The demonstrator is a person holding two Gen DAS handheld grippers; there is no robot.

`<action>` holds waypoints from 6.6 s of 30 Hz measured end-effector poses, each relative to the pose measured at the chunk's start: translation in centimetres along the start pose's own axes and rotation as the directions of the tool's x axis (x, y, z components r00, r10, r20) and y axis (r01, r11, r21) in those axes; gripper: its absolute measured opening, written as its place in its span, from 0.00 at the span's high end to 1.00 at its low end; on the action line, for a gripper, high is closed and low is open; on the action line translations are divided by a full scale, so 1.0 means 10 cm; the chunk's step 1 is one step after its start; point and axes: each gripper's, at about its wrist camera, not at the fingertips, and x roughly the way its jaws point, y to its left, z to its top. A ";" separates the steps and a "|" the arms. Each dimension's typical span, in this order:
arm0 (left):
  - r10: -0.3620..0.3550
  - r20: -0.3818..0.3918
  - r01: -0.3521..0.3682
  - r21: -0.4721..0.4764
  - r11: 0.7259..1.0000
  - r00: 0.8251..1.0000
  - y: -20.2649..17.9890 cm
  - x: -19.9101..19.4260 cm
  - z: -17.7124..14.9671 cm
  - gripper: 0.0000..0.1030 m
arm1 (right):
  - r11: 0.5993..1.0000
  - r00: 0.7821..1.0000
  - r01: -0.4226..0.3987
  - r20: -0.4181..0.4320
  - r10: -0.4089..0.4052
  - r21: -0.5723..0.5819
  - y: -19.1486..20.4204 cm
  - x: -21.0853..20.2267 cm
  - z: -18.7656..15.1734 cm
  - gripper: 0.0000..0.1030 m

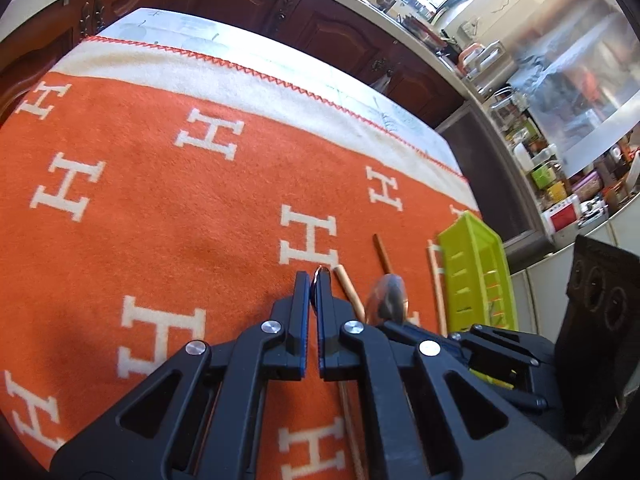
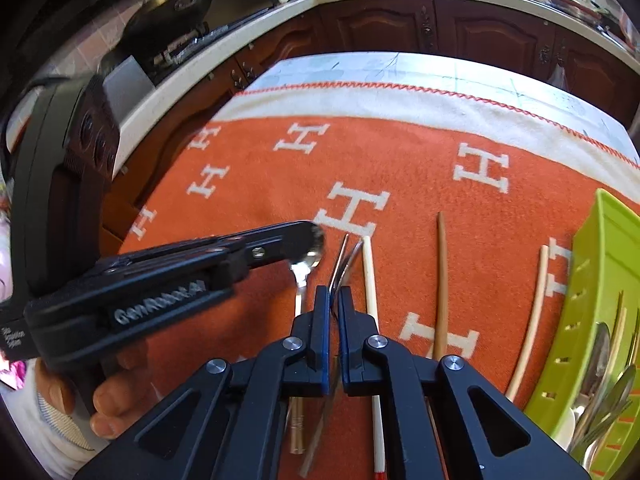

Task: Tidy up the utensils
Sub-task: 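Carry the fork and spoon over the green tray and open both tools, then grasp a red-striped chopstick with the right tool while the left tool grasps a metal chopstick, then carry both chopsticks into the green tray and open both tools, then move the open right tool down onto a wooden chopstick on the blanket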

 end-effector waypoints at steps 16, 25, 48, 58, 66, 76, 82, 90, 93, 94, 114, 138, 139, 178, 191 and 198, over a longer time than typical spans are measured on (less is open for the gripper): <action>-0.135 0.058 0.117 0.241 0.963 0.989 -1.08 -1.13 -0.22 0.99 | 0.991 0.970 -0.079 0.237 0.052 0.106 -0.40 -1.61 -0.49 0.98; -0.141 -0.033 0.143 0.387 0.911 0.989 -2.05 -0.89 -0.54 0.99 | 0.983 0.957 0.067 0.268 -0.112 0.172 -0.96 -2.39 -1.05 0.98; 0.057 -0.111 -0.013 0.365 0.931 0.992 -1.97 -0.17 -0.69 0.86 | 0.971 0.971 0.126 0.176 -0.163 0.205 -1.32 -1.80 -1.24 0.72; 0.140 0.104 -0.164 0.280 0.946 0.985 -1.46 -1.02 -0.56 0.54 | 0.989 0.975 0.048 0.207 -0.077 0.141 -0.87 -1.92 -1.03 0.72; 0.329 0.125 -0.350 0.236 0.906 0.936 -0.95 -1.18 -0.69 0.53 | 0.995 0.983 0.008 0.182 -0.025 0.095 -0.49 -1.81 -0.88 0.72; 0.389 0.002 -0.376 0.263 0.889 0.921 -0.81 -0.56 -1.01 0.53 | 0.996 0.994 -0.012 0.108 0.003 0.086 -0.30 -1.45 -0.76 0.72; 0.422 -0.025 -0.401 0.263 0.877 0.906 -0.80 -0.28 -1.06 0.53 | 0.994 0.997 -0.027 0.079 0.019 0.105 -0.33 -1.28 -0.72 0.73; 0.459 -0.023 -0.440 0.247 0.864 0.888 -0.74 -0.09 -1.04 0.53 | 0.993 0.998 -0.039 0.054 0.033 0.113 -0.33 -1.09 -0.66 0.73; 0.456 -0.017 -0.439 0.239 0.866 0.890 -0.74 -0.09 -1.04 0.57 | 0.993 0.999 -0.040 0.041 0.035 0.116 -0.33 -1.02 -0.64 0.73; 0.456 -0.015 -0.440 0.235 0.866 0.890 -0.73 -0.10 -1.03 0.61 | 0.993 0.999 -0.039 0.035 0.036 0.114 -0.32 -0.98 -0.63 0.73; 0.364 -0.044 -0.353 0.155 0.923 0.930 -0.39 -0.40 -1.03 0.97 | 0.991 0.982 0.079 -0.178 -0.059 0.108 -0.20 -0.16 -0.43 0.73; 0.304 0.036 -0.305 0.169 0.937 0.952 -0.46 -0.88 -1.00 0.97 | 0.994 0.996 0.055 -0.076 -0.048 0.090 0.02 -0.35 -0.53 0.95; 0.299 0.044 -0.302 0.174 0.937 0.953 -0.50 -0.92 -1.00 0.97 | 0.993 0.997 0.031 -0.068 -0.024 0.110 -0.02 -0.41 -0.54 0.95; 0.080 -0.145 -0.028 0.326 0.945 0.986 -2.25 -0.09 -0.83 0.96 | 0.863 0.986 0.048 0.112 -0.120 0.504 -1.75 -1.58 -1.01 0.93; 0.161 -0.048 -0.139 0.301 0.944 0.986 -1.82 -0.52 -0.71 0.93 | 0.889 0.985 0.032 0.137 -0.105 0.456 -1.58 -1.56 -0.95 0.91; 0.249 0.026 -0.248 0.239 0.939 0.968 -1.34 -0.78 -0.66 0.74 | 0.922 0.987 0.027 0.134 -0.086 0.387 -1.30 -1.61 -0.90 0.91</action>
